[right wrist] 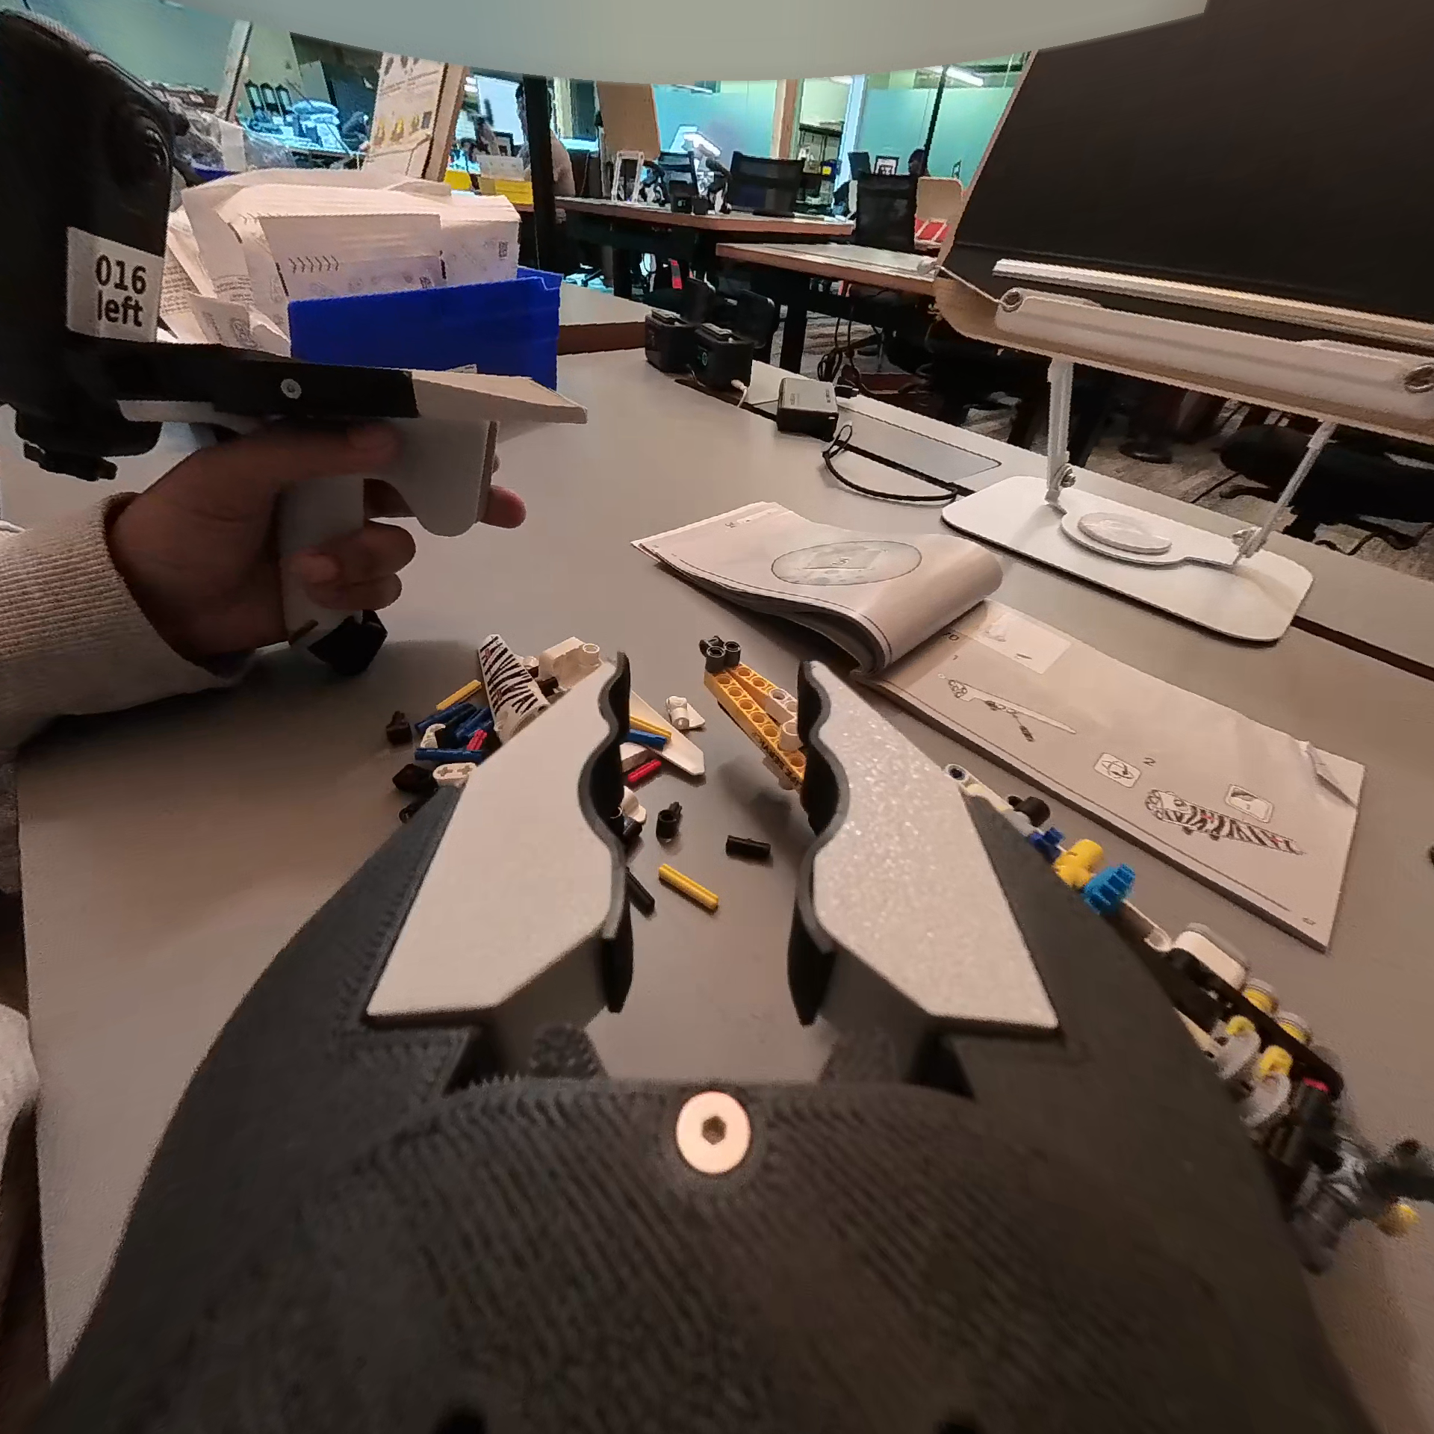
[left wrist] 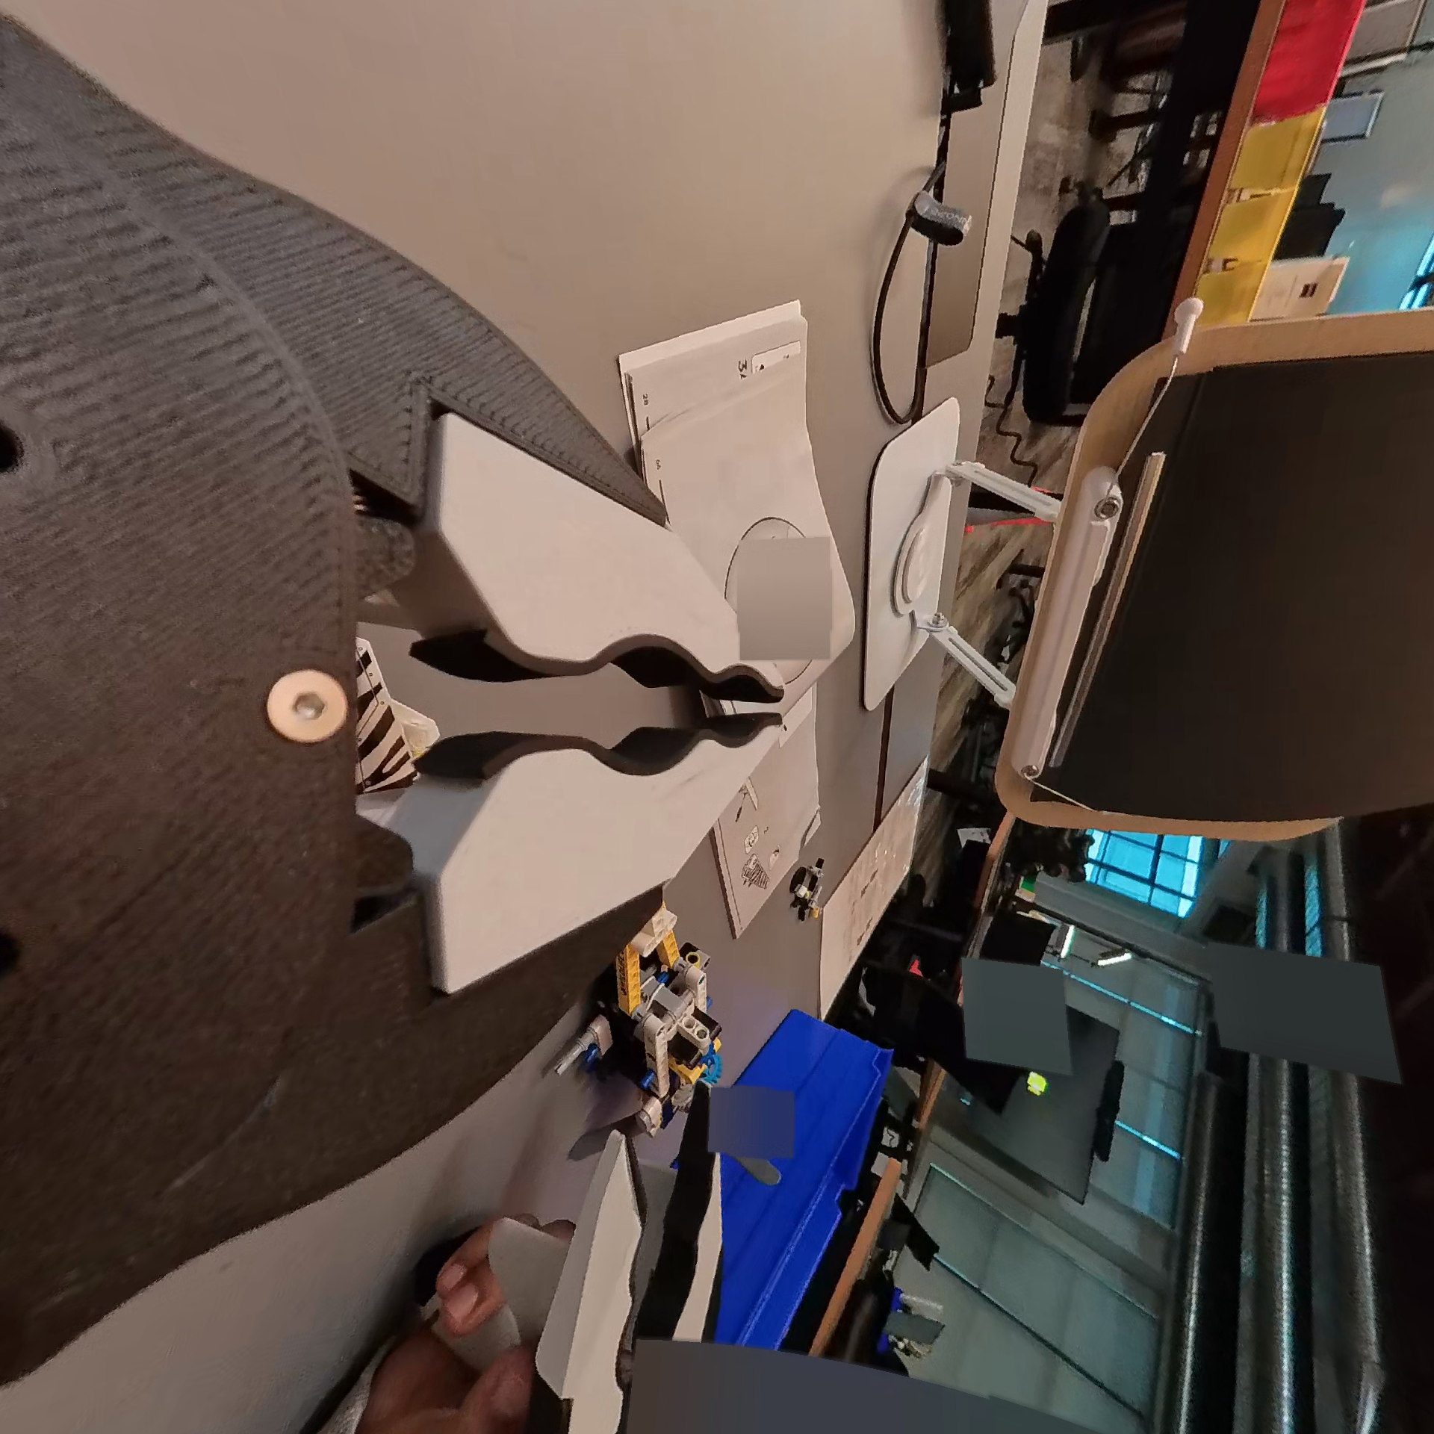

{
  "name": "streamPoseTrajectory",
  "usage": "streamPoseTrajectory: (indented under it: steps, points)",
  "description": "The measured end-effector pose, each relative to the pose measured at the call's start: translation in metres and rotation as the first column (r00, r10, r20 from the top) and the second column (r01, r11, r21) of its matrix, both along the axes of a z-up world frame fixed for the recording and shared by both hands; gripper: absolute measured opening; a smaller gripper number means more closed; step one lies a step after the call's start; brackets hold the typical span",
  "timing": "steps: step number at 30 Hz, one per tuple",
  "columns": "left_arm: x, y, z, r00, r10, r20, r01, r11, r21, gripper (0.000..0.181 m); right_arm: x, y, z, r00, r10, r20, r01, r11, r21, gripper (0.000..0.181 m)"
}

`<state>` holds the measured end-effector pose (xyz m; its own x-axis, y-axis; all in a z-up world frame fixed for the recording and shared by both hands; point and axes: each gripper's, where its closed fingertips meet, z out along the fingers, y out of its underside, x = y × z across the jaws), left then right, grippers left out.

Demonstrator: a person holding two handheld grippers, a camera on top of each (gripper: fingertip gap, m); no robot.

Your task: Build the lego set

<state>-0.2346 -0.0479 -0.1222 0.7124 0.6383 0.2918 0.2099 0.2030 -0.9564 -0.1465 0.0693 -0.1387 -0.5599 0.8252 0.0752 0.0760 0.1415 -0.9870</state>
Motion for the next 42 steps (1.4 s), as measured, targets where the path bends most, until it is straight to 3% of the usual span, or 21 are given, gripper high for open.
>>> streamPoseTrajectory:
  steps: [42]
  points:
    - [0.0006,0.0008,0.001,1.0,-0.001,-0.016,0.001,1.0,0.001,0.002,0.0034,-0.0042,-0.001,1.0,0.006,-0.01,-0.006,0.999,0.035,0.038]
